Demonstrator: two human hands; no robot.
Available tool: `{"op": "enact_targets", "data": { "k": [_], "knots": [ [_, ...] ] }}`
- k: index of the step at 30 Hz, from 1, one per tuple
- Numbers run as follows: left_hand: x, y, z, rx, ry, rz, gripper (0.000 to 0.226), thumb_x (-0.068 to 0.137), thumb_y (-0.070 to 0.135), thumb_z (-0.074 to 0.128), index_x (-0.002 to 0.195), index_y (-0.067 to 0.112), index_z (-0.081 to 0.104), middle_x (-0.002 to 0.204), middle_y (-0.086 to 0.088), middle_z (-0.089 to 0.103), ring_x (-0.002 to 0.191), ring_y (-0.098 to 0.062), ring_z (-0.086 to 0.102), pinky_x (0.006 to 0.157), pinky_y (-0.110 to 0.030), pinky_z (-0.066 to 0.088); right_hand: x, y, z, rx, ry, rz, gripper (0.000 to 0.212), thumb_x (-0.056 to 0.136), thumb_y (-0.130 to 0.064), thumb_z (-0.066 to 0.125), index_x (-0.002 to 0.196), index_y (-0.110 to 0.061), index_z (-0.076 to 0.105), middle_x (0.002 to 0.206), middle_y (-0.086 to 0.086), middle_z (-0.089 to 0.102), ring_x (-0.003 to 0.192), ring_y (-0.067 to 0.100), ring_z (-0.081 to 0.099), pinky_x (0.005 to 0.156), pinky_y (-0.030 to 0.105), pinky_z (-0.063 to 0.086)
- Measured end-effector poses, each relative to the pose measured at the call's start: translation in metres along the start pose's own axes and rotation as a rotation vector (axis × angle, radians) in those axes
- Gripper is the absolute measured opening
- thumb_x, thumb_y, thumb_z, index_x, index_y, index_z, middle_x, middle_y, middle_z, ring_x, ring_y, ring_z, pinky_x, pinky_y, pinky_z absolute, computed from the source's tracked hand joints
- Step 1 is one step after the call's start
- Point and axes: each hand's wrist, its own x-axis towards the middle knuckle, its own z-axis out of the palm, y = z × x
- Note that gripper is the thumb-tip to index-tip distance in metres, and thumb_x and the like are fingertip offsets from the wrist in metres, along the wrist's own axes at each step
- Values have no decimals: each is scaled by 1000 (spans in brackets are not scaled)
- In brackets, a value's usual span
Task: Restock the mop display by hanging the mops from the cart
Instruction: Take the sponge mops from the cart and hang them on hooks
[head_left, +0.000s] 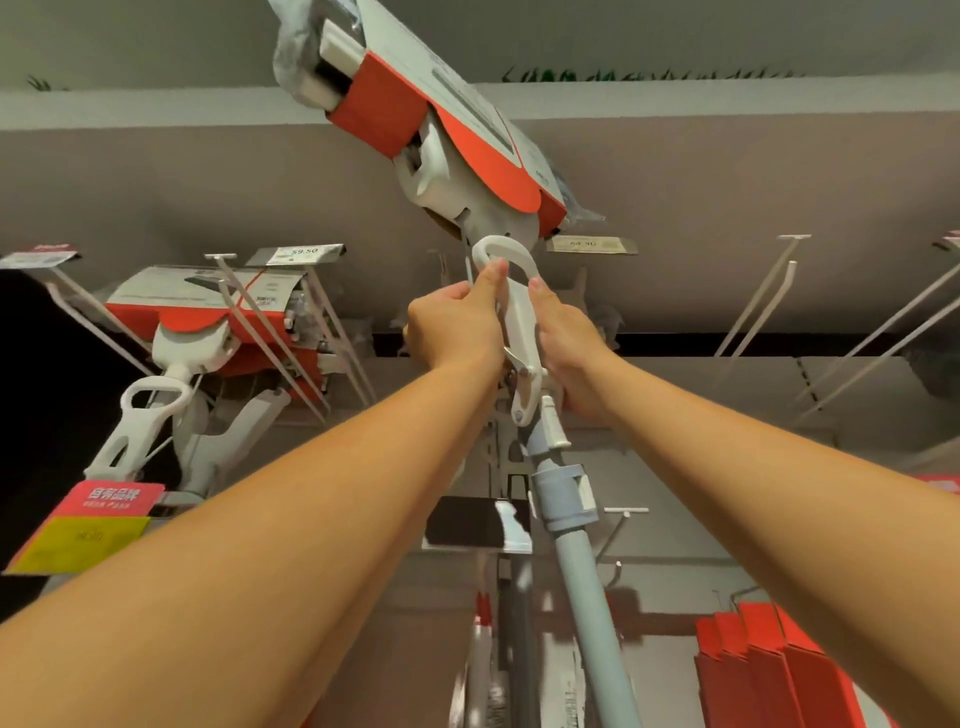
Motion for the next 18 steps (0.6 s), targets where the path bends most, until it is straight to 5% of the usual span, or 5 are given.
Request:
{"op": "enact_targets", "data": {
  "k": [6,12,18],
  "knots": [
    [12,-24,6,3,-26,-63,44,74,45,78,43,17,61,61,-12,67,70,-36,69,67,-47,59,19,25,-1,-27,16,23,58,98,-54,35,123,-8,59,111,12,66,103,29,62,99,46,48],
    [25,-49,12,2,-102,-76,44,75,44,78,43,19,61,54,-8,61,59,-28,62,61,-41,58,35,48,3,-28,52,39,57,99,-54,32,123,-9,58,113,14,65,106,31,62,98,47,47],
    [38,-58,12,-9,-113,0,41,75,45,77,51,17,60,62,-7,62,59,-20,56,71,-48,57,47,53,11,-31,95,27,60,96,-58,32,125,-11,57,111,8,64,105,28,60,100,51,46]
  ]
}}
